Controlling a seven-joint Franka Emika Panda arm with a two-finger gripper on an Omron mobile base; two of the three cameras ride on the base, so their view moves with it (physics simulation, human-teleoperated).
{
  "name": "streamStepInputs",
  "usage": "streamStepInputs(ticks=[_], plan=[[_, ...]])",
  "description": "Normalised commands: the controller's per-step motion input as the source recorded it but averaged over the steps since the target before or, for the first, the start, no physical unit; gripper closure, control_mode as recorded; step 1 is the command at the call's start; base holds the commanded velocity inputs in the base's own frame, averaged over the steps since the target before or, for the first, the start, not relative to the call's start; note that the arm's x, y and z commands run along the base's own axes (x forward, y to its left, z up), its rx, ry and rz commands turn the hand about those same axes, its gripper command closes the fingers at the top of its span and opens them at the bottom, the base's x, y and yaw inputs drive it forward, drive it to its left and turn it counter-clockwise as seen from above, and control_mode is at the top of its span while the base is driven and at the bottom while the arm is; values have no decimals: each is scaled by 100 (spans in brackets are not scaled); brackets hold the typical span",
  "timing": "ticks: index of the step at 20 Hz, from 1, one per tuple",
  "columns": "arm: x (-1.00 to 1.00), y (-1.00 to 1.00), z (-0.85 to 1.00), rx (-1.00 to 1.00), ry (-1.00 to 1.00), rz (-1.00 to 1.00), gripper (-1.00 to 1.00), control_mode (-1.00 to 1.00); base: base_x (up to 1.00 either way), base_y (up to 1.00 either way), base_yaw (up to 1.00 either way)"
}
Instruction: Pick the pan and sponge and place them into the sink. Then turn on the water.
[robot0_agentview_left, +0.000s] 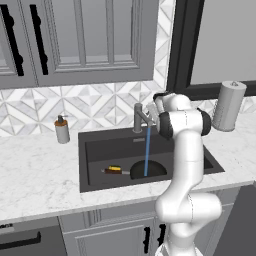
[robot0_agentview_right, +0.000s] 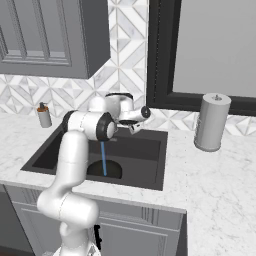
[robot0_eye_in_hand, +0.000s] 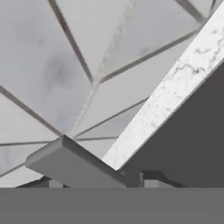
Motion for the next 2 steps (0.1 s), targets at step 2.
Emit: streamStepInputs(ticks=[2], plan=[[0, 0, 0, 0, 0, 0, 100, -100, 0, 0, 0]])
